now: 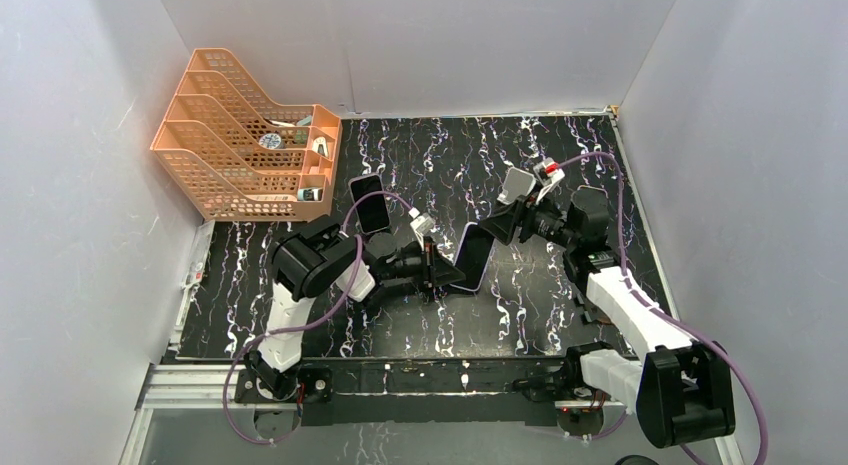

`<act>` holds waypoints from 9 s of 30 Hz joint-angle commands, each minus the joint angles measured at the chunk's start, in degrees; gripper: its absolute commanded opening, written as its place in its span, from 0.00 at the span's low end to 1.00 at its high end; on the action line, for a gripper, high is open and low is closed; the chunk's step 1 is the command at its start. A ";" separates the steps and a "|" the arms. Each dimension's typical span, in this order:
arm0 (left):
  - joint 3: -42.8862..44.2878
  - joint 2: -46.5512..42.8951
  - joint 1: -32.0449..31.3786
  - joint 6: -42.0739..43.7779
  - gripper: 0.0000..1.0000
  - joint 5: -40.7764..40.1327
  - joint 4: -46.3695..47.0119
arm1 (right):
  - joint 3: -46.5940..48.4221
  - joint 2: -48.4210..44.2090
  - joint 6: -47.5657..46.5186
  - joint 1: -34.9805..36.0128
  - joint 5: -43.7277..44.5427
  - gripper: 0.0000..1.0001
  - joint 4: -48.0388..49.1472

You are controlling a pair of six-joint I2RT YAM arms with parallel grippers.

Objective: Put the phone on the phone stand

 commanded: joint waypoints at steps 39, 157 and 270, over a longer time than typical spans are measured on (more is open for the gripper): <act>-1.00 -13.81 -0.15 -3.18 0.00 3.76 15.75 | -5.66 9.05 6.46 -1.10 -5.28 0.60 23.13; 29.47 -9.25 -1.74 25.63 0.64 -22.92 -35.61 | 38.77 59.65 10.81 -22.36 -28.09 0.01 44.85; 21.26 -11.06 2.75 16.62 0.64 -13.12 -26.76 | 42.92 49.96 -10.57 -21.80 54.76 0.99 -27.68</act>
